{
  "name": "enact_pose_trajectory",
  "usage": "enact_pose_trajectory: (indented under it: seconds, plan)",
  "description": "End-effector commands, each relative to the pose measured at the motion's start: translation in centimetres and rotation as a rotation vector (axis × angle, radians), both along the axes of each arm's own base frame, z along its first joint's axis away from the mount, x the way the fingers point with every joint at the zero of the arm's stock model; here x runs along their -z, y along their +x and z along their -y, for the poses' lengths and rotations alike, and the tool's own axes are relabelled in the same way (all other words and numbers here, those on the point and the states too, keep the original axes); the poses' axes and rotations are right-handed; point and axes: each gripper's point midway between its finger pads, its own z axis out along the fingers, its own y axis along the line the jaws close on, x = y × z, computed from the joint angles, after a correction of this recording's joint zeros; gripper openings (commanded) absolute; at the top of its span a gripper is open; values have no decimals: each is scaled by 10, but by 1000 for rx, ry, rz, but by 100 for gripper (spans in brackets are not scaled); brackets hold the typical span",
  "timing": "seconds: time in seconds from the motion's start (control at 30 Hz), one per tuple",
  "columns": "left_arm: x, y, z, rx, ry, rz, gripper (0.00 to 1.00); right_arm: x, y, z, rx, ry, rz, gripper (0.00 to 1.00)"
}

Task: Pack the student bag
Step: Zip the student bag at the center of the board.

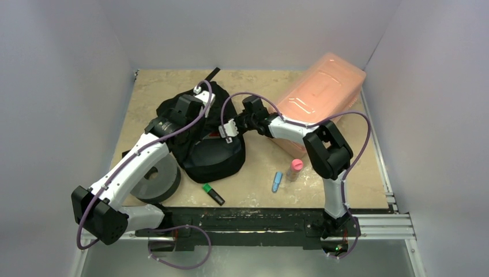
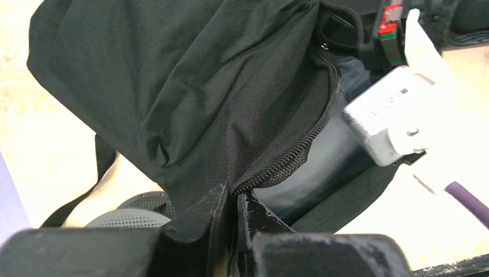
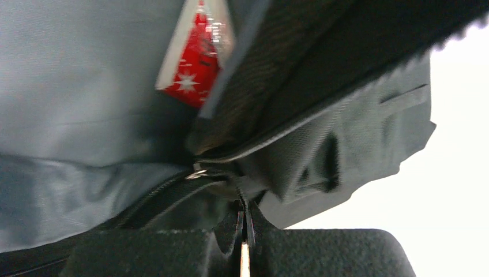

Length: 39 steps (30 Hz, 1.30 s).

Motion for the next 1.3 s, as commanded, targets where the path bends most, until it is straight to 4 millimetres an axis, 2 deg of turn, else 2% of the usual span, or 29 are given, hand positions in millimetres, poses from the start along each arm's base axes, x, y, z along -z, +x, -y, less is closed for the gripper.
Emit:
enact_pose_trajectory:
  seconds: [0.0,0.13,0.3,0.43,0.5,0.57,0.67,0.73,0.77,0.9,0.97,1.1,1.17,1.27]
  plan:
    - [-15,2,-6,-60,-62,36,15,-8,-27,14,50,15,-105,0]
    - [-24,2,-4,-54,-136,73,43,-6,-39,23,153,88,-175,0]
    - [-40,-2,1,-17,-214,149,61,-18,-48,28,273,187,-208,0]
    - [-58,-4,9,11,-320,227,68,-22,-57,30,363,216,-263,0]
    - [-64,-4,19,29,-397,246,72,-24,-64,27,374,252,-292,0]
    - [-69,-5,35,62,-483,211,70,-28,-69,27,400,312,-321,0]
    - [-81,-12,60,139,-596,161,64,-23,-77,33,429,354,-351,0]
    - [-85,-12,65,144,-647,167,64,-23,-80,34,451,386,-375,0]
    - [-84,-7,62,98,-657,186,65,-22,-80,34,460,395,-386,0]
    - [-54,25,29,-232,-564,142,65,-22,-85,33,469,436,-422,0]
    - [-38,40,24,-333,-504,67,64,-26,-80,35,514,475,-430,0]
    - [-14,74,55,-293,-454,-85,58,-28,-79,37,552,495,-448,0]
    - [-9,97,73,-249,-442,-135,58,-29,-81,38,577,507,-464,0]
    - [22,118,91,-244,-420,-234,57,-33,-84,43,610,529,-471,0]
